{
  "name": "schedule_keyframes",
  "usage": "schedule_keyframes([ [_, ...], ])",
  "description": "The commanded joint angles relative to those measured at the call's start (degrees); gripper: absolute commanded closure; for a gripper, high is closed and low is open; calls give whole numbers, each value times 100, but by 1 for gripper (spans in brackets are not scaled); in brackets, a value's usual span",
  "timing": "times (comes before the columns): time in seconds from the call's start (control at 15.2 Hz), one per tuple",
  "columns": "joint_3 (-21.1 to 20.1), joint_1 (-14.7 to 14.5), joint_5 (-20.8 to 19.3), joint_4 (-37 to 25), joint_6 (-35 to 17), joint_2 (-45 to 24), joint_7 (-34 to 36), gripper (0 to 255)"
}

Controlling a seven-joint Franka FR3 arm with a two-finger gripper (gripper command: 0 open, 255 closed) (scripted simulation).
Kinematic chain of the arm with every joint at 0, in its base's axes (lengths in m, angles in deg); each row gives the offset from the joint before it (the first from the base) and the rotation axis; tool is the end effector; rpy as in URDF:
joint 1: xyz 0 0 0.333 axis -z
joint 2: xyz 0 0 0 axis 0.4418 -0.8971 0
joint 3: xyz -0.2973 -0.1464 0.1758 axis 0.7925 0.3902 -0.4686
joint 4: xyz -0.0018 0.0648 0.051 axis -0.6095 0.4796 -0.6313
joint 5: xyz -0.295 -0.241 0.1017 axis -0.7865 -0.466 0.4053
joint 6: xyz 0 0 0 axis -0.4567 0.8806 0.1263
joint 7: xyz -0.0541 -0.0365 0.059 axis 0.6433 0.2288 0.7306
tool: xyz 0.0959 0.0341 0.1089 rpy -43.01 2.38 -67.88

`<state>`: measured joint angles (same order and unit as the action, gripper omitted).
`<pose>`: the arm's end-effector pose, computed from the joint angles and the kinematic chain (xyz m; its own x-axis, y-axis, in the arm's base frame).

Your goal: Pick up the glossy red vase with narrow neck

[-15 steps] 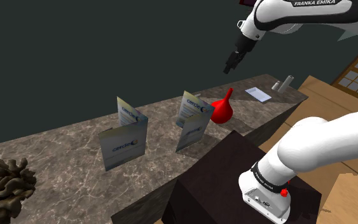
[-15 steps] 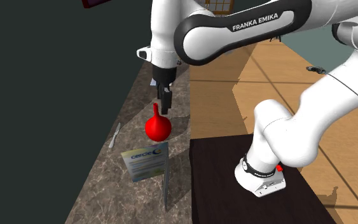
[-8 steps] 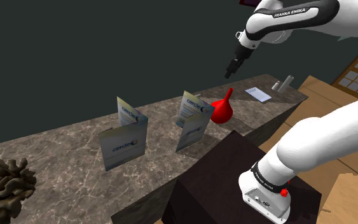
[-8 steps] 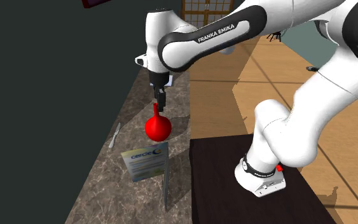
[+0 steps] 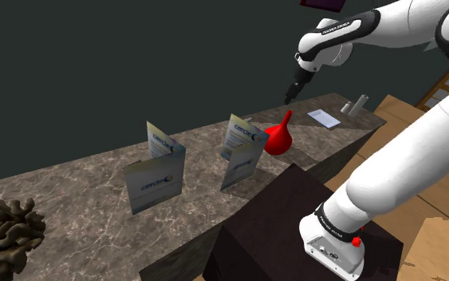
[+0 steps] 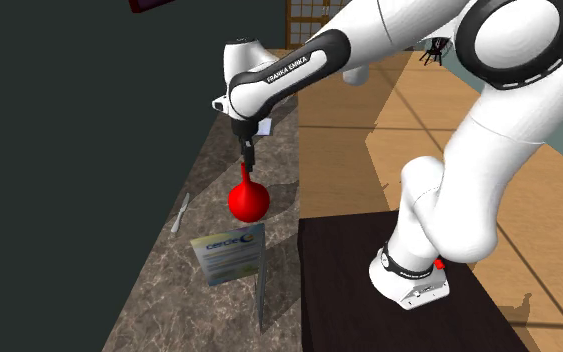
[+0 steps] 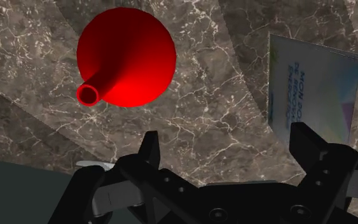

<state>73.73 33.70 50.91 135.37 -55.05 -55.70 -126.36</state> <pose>0.4085 -0.2976 0.4215 0.9874 0.1463 0.0610 0.1466 -0.9892 0.0000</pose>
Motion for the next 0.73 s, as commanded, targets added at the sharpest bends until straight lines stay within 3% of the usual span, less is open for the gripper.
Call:
schedule_keyframes([
  [0.0,150,51,211,-243,-116,-447,-346,0],
  [0.33,317,327,850,-952,-274,-1591,-1168,0],
  [0.66,238,825,1423,-1838,-265,-2729,-1841,0],
])
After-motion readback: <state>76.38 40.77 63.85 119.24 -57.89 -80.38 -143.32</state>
